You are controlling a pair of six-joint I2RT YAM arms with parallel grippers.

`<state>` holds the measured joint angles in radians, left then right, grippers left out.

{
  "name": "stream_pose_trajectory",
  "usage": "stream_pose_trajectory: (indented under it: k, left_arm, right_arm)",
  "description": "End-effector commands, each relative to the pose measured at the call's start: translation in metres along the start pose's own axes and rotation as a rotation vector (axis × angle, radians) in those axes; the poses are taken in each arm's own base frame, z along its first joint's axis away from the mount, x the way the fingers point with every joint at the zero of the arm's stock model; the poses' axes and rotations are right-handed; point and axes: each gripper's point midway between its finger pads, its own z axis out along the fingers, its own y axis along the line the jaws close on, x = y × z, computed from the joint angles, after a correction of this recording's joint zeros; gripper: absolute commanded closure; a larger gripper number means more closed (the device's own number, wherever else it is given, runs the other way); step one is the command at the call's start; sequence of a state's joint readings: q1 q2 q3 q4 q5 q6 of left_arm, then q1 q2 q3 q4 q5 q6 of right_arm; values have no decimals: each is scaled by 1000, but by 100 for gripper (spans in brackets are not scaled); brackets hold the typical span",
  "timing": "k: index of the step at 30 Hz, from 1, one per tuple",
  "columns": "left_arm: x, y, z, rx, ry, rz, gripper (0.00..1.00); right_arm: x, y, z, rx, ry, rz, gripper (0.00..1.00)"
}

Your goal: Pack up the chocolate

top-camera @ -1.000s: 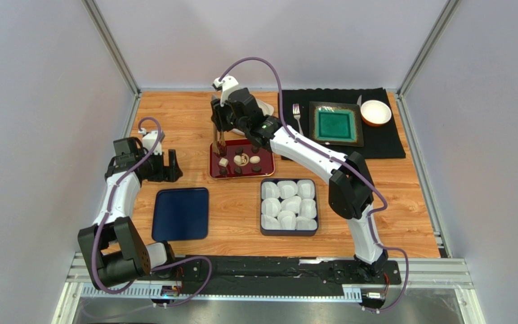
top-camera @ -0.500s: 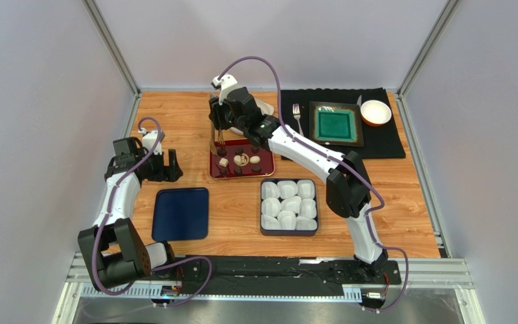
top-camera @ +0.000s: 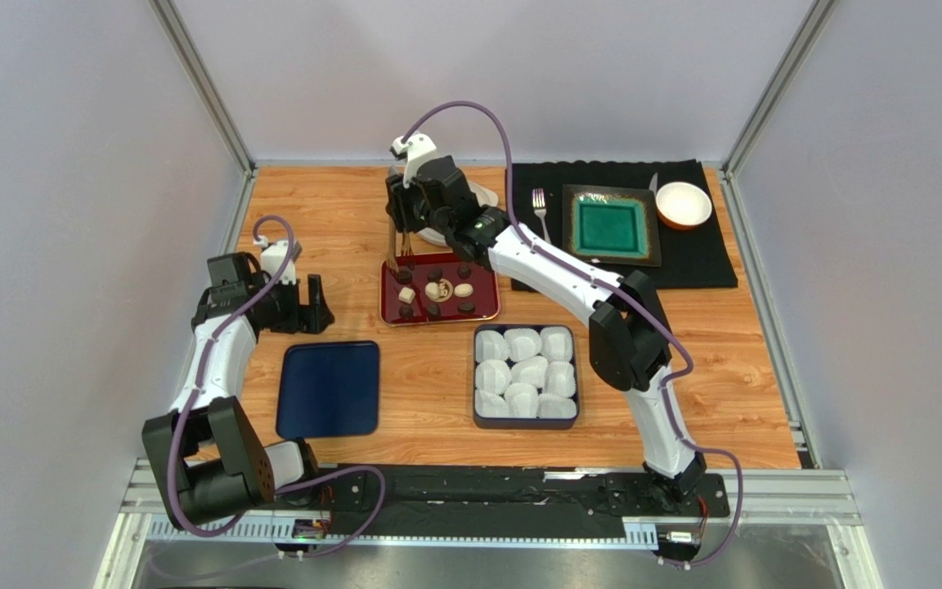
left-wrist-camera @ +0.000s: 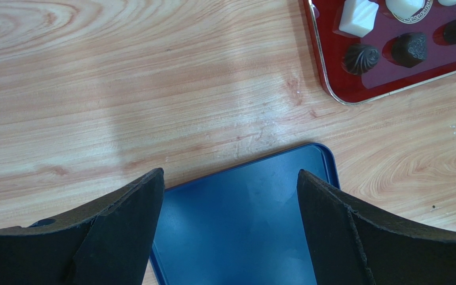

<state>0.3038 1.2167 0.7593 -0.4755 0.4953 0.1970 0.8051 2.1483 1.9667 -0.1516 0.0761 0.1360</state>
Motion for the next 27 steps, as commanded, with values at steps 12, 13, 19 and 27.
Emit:
stream_pose_trajectory:
  k: [12, 13, 19, 27]
  left_arm:
    - [-12, -2, -7, 13, -56, 51, 9]
    - [-12, -2, -8, 12, -57, 51, 9]
    - [-13, -3, -9, 13, -63, 54, 9]
    - [-11, -4, -9, 10, -64, 62, 9]
  right_arm:
    - [-16, 1, 13, -36, -62, 23, 61]
    - [-15, 2, 14, -38, -60, 23, 61]
    - [-11, 0, 15, -41, -47, 20, 71]
    - [-31, -1, 4, -45, -81, 5, 89]
